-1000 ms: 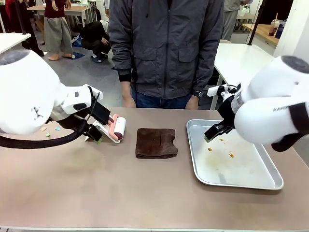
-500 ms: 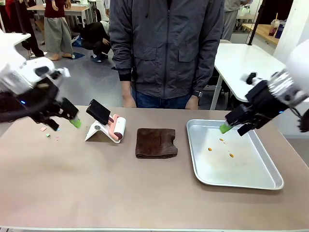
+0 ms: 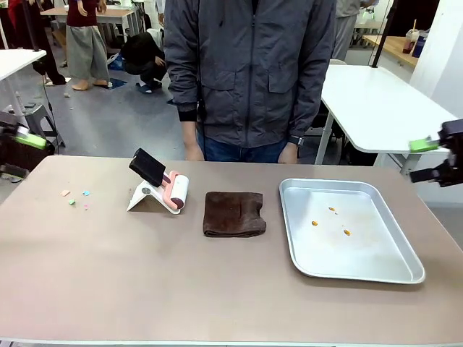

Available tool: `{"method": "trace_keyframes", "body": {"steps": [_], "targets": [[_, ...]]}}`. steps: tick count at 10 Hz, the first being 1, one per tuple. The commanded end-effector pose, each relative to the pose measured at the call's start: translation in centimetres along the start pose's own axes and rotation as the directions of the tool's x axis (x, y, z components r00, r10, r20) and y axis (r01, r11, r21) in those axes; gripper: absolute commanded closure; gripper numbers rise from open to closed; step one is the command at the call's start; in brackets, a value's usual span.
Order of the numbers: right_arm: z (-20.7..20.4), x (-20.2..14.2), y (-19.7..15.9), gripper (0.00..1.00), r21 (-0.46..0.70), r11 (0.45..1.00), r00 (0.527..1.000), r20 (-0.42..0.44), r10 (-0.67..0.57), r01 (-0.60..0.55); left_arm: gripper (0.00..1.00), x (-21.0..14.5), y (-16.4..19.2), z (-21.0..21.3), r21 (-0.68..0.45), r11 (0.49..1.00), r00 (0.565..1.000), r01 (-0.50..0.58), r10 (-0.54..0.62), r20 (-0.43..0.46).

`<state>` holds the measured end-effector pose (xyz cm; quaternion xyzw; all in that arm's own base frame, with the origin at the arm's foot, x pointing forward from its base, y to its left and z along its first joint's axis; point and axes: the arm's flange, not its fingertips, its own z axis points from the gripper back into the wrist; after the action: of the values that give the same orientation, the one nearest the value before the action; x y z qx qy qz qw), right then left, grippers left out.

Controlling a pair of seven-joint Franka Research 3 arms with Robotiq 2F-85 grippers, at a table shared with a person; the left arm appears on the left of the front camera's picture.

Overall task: Clean the surface of the table.
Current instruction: Hold the Lint Roller with your left hand and the towel with your right hand.

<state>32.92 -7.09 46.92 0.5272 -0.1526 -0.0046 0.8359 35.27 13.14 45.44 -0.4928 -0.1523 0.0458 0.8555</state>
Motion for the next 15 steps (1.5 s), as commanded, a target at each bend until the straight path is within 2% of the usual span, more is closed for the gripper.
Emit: {"method": "trace_keyframes", "body": {"steps": [1,3,5,6,7,8,12,13,14,15], "targets": [[1.1,-0.6,-2.6,0.0,0.057,0.998,0.997,0.071,-0.029,0.025,0.0,1.0,2.9,2.0,-0.198,0.98,0.997,-0.028,0.04,0.061],[3.5,-0.7,-5.4,0.0,0.115,0.991,0.987,0.135,-0.091,0.075,0.0,-0.6,3.0,1.3,-0.252,0.963,0.98,-0.09,0.131,0.15],[4.5,-0.7,-7.0,0.0,0.137,0.984,0.975,0.175,-0.138,0.114,0.0,-2.1,2.8,-0.1,-0.301,0.944,0.958,-0.137,0.204,0.203],[4.6,-0.7,-7.5,0.0,0.099,0.984,0.967,0.195,-0.163,0.146,0.0,-2.4,2.9,-0.3,-0.286,0.947,0.952,-0.149,0.216,0.219],[4.9,-0.9,-6.7,0.0,0.108,0.985,0.976,0.155,-0.153,0.137,0.0,-2.7,1.8,-1.3,-0.212,0.966,0.95,-0.147,0.198,0.241],[4.9,-0.9,-6.7,0.0,0.108,0.985,0.976,0.155,-0.153,0.137,0.0,-1.7,3.9,0.2,-0.286,0.948,0.963,-0.143,0.2,0.18],[4.9,-0.9,-6.7,0.0,0.108,0.985,0.976,0.155,-0.153,0.137,0.0,-1.7,3.9,0.2,-0.286,0.948,0.963,-0.143,0.2,0.18],[4.9,-0.9,-6.7,0.0,0.108,0.985,0.976,0.155,-0.153,0.137,0.0,-1.8,3.8,-0.2,-0.276,0.949,0.96,-0.153,0.209,0.186],[4.6,-1.0,-6.9,0.0,0.092,0.983,0.975,0.143,-0.168,0.156,0.0,-1.7,3.8,0.1,-0.195,0.967,0.968,-0.164,0.196,0.155],[3.6,-1.0,-5.9,0.0,0.015,0.988,0.977,0.148,-0.152,0.151,0.0,-1.2,3.1,0.4,-0.19,0.974,0.982,-0.123,0.148,0.12]]}}
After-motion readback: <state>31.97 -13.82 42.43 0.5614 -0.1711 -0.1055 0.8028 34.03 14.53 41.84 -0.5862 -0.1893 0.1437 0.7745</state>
